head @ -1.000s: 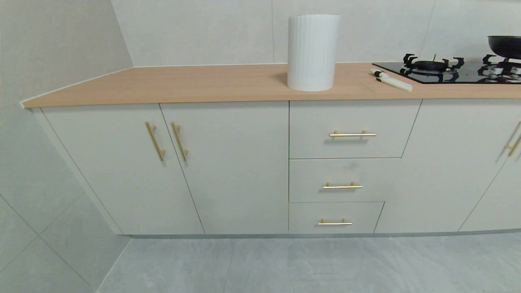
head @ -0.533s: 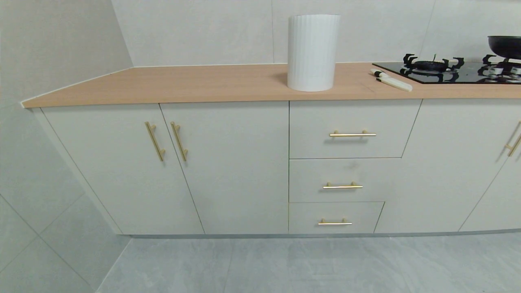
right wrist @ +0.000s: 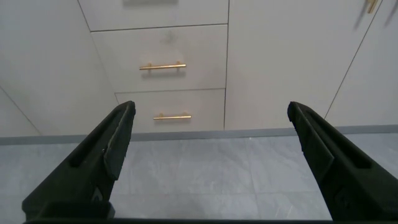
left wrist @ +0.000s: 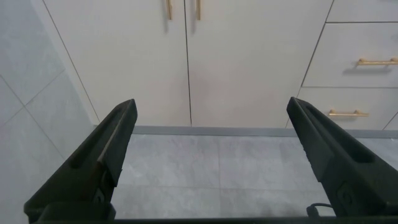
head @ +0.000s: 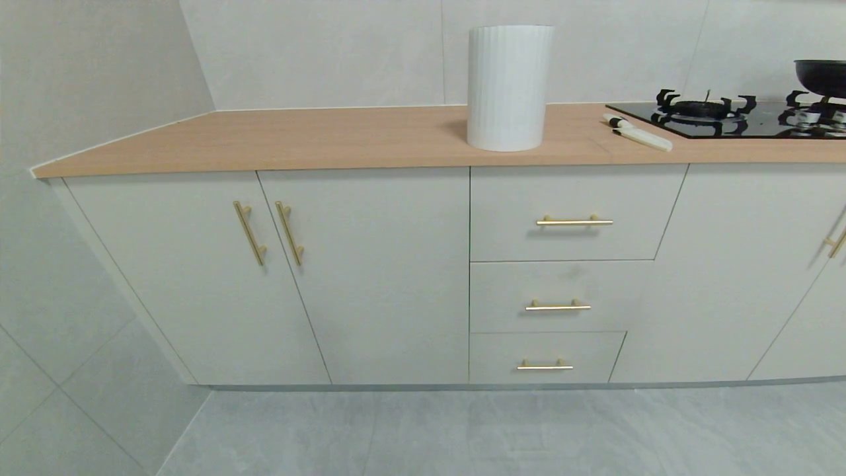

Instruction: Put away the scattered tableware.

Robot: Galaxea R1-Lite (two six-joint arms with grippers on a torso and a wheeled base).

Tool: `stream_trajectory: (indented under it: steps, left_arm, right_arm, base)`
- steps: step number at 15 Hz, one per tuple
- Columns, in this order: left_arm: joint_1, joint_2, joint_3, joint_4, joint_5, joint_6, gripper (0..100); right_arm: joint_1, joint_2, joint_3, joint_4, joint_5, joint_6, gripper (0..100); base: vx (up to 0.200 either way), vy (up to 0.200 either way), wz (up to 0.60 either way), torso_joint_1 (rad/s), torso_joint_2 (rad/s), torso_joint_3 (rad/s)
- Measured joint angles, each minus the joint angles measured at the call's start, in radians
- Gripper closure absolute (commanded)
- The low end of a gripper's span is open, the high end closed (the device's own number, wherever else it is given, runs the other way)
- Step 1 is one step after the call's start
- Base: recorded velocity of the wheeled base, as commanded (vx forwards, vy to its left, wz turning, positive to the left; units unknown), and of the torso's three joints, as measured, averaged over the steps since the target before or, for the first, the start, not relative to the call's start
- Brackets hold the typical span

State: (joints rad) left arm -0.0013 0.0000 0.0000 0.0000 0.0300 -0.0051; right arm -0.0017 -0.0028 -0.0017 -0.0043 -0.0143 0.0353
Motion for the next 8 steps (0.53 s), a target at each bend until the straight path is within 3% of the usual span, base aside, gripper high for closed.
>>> stream_trajectory:
  steps: [8]
  left_arm:
    - [0.0,0.0,0.0,0.0,0.0,0.0,0]
  right_arm:
    - [0.0,0.0,0.0,0.0,0.0,0.001,0]
  base:
    - [0.2,0.0,0.0,0.004,0.0,0.001]
